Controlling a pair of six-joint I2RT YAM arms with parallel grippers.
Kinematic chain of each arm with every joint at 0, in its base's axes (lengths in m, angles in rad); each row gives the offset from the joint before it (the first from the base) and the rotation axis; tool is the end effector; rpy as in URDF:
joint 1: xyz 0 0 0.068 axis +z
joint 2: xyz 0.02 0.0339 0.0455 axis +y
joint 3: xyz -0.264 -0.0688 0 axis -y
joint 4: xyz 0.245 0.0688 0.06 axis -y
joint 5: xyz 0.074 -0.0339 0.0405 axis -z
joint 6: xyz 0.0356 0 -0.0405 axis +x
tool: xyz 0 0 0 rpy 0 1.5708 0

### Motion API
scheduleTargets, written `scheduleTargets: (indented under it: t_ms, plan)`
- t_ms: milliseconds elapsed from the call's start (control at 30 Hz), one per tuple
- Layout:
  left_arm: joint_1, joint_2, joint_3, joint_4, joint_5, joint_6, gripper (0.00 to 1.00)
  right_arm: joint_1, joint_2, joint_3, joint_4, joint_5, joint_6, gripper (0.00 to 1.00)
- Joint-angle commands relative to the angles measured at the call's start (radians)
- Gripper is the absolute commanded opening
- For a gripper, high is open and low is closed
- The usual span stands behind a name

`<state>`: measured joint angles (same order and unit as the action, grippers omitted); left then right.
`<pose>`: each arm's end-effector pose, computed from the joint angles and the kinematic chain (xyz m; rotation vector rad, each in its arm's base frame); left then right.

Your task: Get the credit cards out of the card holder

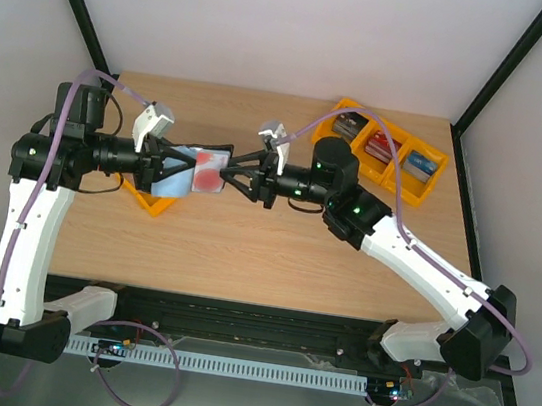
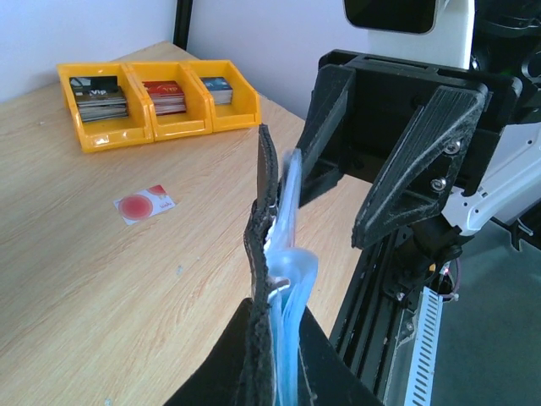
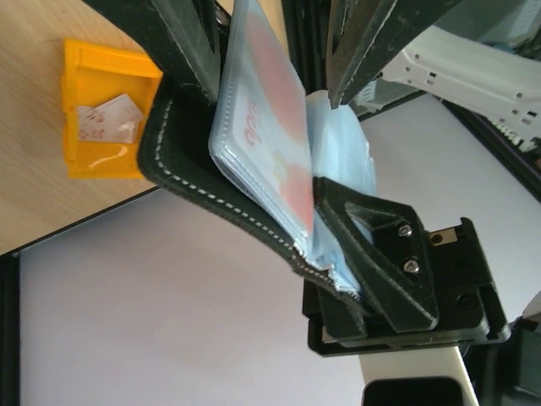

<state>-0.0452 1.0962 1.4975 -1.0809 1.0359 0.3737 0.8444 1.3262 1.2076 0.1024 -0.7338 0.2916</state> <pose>0.1716 -0.0384 0.4413 0.9223 1.7925 -0.9416 0.1860 0.2452 0.3986 -1.0646 1.4361 1.4267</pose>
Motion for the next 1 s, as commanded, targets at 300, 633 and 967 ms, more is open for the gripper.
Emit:
scheduleTargets:
  t_ms: [300, 633, 967]
  plan:
    - [0.004, -0.015, 0.01, 0.024, 0.024, 0.002, 0.02, -0.003, -0.012, 0.02, -0.004, -0.113, -0.015, 0.22]
    - [0.004, -0.018, 0.0, 0.03, 0.014, -0.004, 0.02, -0.001, -0.021, 0.009, 0.017, -0.193, 0.003, 0.11]
    - [0.007, -0.028, -0.01, 0.032, 0.016, -0.004, 0.02, 0.063, 0.039, 0.054, 0.078, -0.082, 0.051, 0.11]
